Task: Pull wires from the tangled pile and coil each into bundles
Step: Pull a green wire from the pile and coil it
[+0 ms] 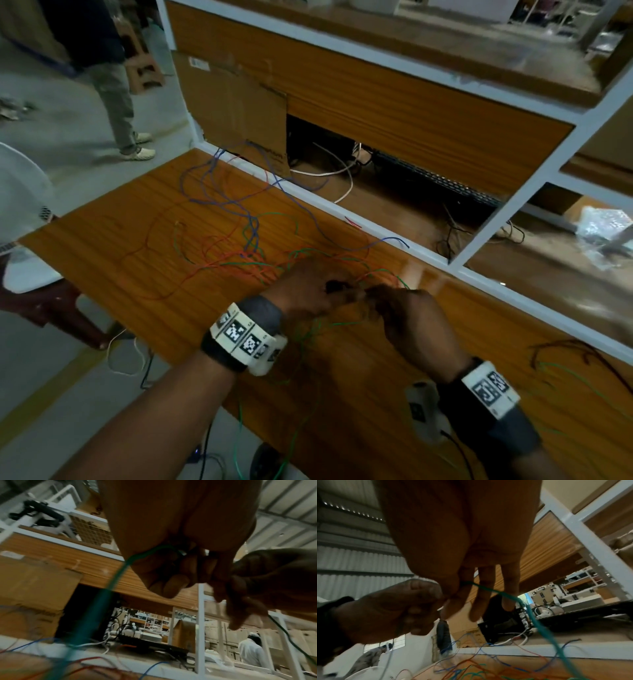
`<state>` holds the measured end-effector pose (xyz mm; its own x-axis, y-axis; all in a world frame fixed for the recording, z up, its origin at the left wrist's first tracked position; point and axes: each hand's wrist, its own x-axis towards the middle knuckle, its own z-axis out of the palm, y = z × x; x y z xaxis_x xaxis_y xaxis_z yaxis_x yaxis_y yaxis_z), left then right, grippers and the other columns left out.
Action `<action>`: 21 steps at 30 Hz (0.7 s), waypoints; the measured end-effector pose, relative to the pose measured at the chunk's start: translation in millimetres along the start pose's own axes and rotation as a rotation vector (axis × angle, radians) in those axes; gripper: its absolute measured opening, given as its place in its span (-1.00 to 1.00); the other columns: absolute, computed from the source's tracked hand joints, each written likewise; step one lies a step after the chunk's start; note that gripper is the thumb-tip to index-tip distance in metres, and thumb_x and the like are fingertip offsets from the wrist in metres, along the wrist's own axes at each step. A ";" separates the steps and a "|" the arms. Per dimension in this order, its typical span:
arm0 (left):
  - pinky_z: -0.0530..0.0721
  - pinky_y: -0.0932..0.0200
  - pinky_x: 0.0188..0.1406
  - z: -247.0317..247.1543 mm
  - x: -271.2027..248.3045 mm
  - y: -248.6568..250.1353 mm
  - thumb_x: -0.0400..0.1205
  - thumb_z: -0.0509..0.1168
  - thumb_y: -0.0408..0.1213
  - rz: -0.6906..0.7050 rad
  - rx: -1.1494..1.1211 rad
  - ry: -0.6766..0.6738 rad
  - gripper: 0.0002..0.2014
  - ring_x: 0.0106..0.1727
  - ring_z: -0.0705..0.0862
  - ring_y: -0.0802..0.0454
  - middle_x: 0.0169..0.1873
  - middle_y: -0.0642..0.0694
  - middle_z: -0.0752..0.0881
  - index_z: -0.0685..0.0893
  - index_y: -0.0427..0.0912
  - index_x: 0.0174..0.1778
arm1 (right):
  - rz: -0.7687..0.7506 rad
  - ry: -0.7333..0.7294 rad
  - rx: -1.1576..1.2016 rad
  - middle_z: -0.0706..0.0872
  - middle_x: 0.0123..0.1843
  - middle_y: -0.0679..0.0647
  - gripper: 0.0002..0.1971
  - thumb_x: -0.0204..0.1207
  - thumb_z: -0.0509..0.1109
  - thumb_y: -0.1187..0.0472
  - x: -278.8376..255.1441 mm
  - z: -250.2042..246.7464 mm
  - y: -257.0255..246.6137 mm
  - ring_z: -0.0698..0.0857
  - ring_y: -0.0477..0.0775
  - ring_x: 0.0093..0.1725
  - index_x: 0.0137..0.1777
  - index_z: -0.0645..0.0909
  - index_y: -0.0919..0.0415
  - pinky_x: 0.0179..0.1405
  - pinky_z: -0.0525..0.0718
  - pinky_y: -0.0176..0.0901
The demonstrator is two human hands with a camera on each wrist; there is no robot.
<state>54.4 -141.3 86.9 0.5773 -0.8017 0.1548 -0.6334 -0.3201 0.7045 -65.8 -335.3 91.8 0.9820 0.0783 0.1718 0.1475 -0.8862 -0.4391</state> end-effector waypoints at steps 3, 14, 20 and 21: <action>0.49 0.40 -0.32 -16.6 -23.5 -31.7 0.59 0.51 -0.19 -0.126 -0.148 0.088 -0.88 -0.35 0.59 0.36 -0.32 0.05 0.77 0.85 -0.16 -0.07 | 0.136 0.196 0.008 0.82 -0.13 -0.16 -0.64 0.59 0.37 0.48 -13.0 -23.9 36.9 0.80 -0.08 -0.18 0.07 0.77 -0.04 -0.18 0.80 0.07; 0.39 0.43 -0.39 -3.6 -38.6 -28.5 0.62 0.47 -0.11 -0.161 -0.130 0.131 -0.85 -0.46 0.52 0.40 -0.50 0.28 0.68 0.84 -0.09 -0.17 | 0.190 -0.161 -0.325 0.42 0.71 0.14 -0.08 0.50 0.53 -0.30 -17.8 -14.6 20.7 0.36 0.33 0.68 0.75 0.29 0.07 0.57 0.49 0.32; 0.59 0.42 -0.17 14.9 -20.6 -0.3 0.62 0.48 -0.29 -0.157 -0.423 0.118 -0.94 -0.21 0.71 0.39 -0.27 0.24 0.81 0.83 -0.03 -0.08 | -0.019 0.027 0.020 0.78 -0.21 -0.07 -0.68 0.54 0.10 0.06 -2.0 -6.3 -12.8 0.73 0.07 -0.26 -0.05 0.73 -0.06 -0.35 0.68 0.09; 0.58 0.44 -0.18 11.1 -25.3 -4.9 0.61 0.48 -0.31 -0.184 -0.460 0.135 -0.93 -0.23 0.69 0.41 -0.28 0.23 0.81 0.83 -0.13 -0.02 | 0.008 0.054 0.050 0.77 -0.22 -0.13 -0.73 0.56 0.16 0.14 -5.6 -14.7 -2.5 0.71 -0.02 -0.28 -0.07 0.71 -0.11 -0.36 0.67 0.04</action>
<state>37.1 -125.1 71.8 0.7386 -0.6709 0.0664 -0.2404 -0.1700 0.9557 -73.4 -340.2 104.9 0.9756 0.0454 0.2148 0.1467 -0.8626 -0.4842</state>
